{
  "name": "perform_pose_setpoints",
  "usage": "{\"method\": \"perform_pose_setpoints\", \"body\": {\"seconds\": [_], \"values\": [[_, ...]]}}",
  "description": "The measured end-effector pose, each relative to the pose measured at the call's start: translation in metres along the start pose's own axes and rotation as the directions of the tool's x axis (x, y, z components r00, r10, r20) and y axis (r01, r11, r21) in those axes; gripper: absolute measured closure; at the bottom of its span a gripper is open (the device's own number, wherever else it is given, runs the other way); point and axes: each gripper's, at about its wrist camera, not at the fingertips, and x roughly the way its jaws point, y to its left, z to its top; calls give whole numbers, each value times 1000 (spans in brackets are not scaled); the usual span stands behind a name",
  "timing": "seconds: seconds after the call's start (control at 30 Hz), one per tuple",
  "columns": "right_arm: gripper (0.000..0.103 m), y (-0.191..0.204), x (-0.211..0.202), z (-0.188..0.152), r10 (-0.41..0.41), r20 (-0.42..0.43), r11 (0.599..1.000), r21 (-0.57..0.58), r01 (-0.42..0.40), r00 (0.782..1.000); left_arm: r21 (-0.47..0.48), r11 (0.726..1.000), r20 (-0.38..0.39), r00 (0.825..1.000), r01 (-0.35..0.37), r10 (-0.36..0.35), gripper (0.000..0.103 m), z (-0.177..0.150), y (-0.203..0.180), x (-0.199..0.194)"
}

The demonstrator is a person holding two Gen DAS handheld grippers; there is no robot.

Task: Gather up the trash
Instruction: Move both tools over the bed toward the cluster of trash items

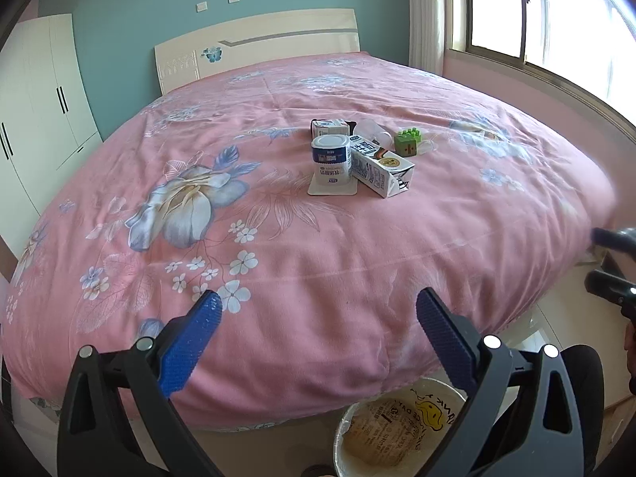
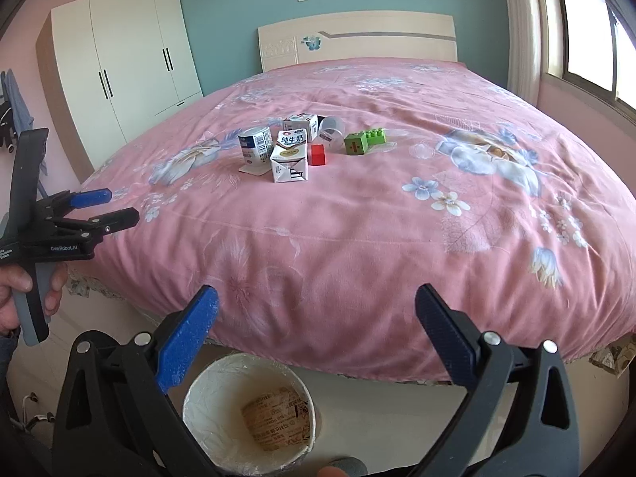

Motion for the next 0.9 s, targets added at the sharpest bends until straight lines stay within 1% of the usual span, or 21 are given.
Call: {"method": "perform_pose_setpoints", "body": {"seconds": [0.07,0.17,0.23,0.3,0.33,0.43,0.5,0.57,0.63,0.7,0.77,0.83,0.9], "values": [[5,-7,13,10,10,-17,999,-38,-11,1000,15,1000,-9,1000,2,-2,3,10,3,12],[5,-17,32,24,-21,-39,997,-71,18,999,3,1000,-45,999,13,-13,3,22,12,31],[5,-22,39,32,-4,-34,998,-65,2,999,-6,1000,-57,998,7,-7,3,27,17,42],[5,-25,48,39,-20,-34,998,-62,18,999,-11,1000,-67,998,2,-3,3,33,21,53],[5,-25,51,41,-26,-25,998,-62,24,999,-19,1000,-75,997,11,-12,3,37,23,59],[5,-24,61,47,-10,-34,998,-56,8,999,-40,998,-94,994,55,-58,3,48,27,76],[5,-20,66,48,-5,-30,998,-62,3,1000,-27,999,-93,995,45,-47,3,56,26,86],[5,-17,72,49,-1,-39,998,-69,-2,999,-13,998,-96,993,66,-67,3,65,24,95],[5,-14,77,51,-7,-37,996,-85,3,999,-7,998,-97,993,62,-63,3,74,25,106],[5,-13,83,53,-16,-38,995,-96,12,999,0,997,-107,991,82,-81,3,83,24,116],[5,-14,89,56,-21,-40,996,-92,17,999,-3,997,-102,991,81,-81,3,92,23,124],[5,-16,95,60,-14,-41,997,-82,11,999,-7,994,-114,988,107,-107,3,100,22,134],[5,-18,101,64,-20,-43,997,-77,16,999,4,995,-115,988,105,-103,3,107,19,143]]}}
